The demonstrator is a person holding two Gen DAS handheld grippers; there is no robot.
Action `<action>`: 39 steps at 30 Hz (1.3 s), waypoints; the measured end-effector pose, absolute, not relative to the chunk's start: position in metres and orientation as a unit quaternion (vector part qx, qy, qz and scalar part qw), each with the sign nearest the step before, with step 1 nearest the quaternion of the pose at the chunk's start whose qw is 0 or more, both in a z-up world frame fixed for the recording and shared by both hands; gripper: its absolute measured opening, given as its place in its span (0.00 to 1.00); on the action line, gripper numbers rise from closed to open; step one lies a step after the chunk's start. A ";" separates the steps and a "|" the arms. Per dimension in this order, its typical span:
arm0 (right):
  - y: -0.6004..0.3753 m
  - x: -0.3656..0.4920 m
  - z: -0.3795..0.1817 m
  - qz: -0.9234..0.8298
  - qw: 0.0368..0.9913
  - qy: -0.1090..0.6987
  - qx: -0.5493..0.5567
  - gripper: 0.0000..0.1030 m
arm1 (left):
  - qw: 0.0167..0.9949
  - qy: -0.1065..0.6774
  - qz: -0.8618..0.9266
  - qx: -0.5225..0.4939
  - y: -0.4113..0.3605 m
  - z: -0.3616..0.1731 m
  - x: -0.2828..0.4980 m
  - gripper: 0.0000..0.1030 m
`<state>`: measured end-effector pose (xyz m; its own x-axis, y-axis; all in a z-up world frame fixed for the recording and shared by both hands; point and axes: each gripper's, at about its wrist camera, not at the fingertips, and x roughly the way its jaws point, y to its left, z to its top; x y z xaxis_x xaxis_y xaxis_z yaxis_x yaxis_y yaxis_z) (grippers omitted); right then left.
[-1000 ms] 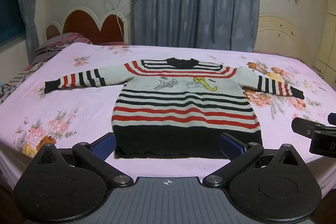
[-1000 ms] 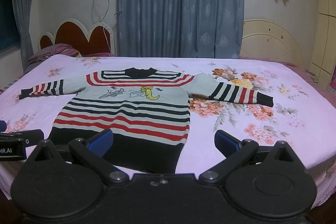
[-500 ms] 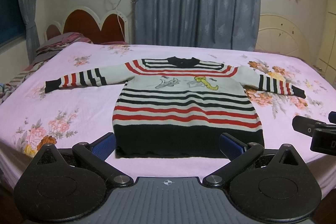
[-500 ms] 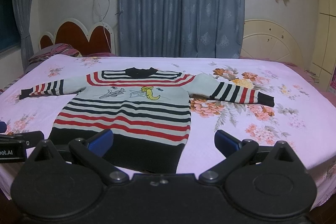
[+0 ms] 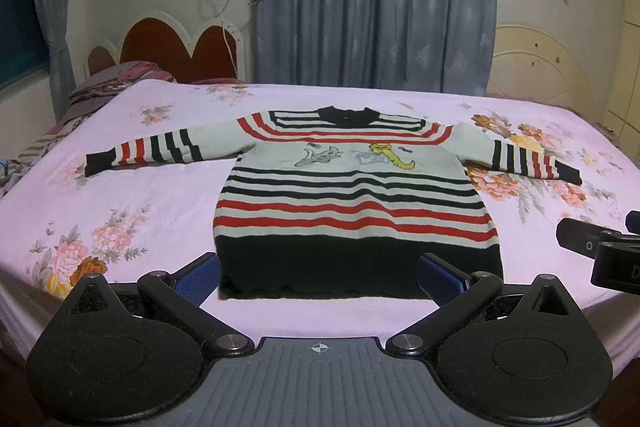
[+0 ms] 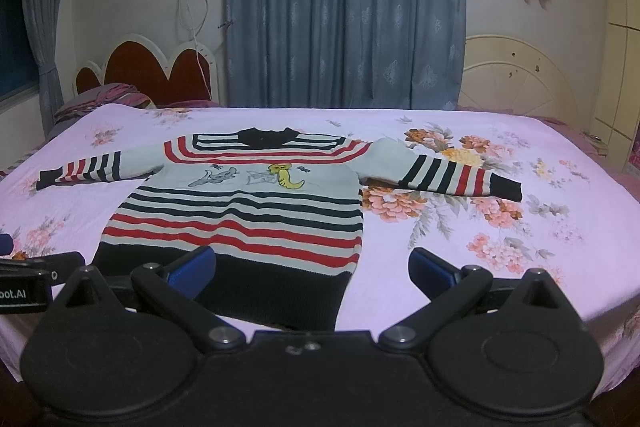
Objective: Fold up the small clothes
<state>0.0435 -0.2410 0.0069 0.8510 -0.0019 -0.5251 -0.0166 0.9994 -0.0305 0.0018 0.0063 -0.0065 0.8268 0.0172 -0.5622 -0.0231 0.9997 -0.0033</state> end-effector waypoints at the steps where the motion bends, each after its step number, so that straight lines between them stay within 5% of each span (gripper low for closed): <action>1: -0.242 0.044 0.007 0.004 0.962 0.273 -0.017 0.99 | 0.956 0.294 0.011 -0.005 0.006 -0.007 0.001 1.00; 39: -0.242 0.045 0.006 0.004 0.962 0.272 -0.016 0.99 | 0.955 0.295 0.012 -0.003 0.003 -0.005 0.000 1.00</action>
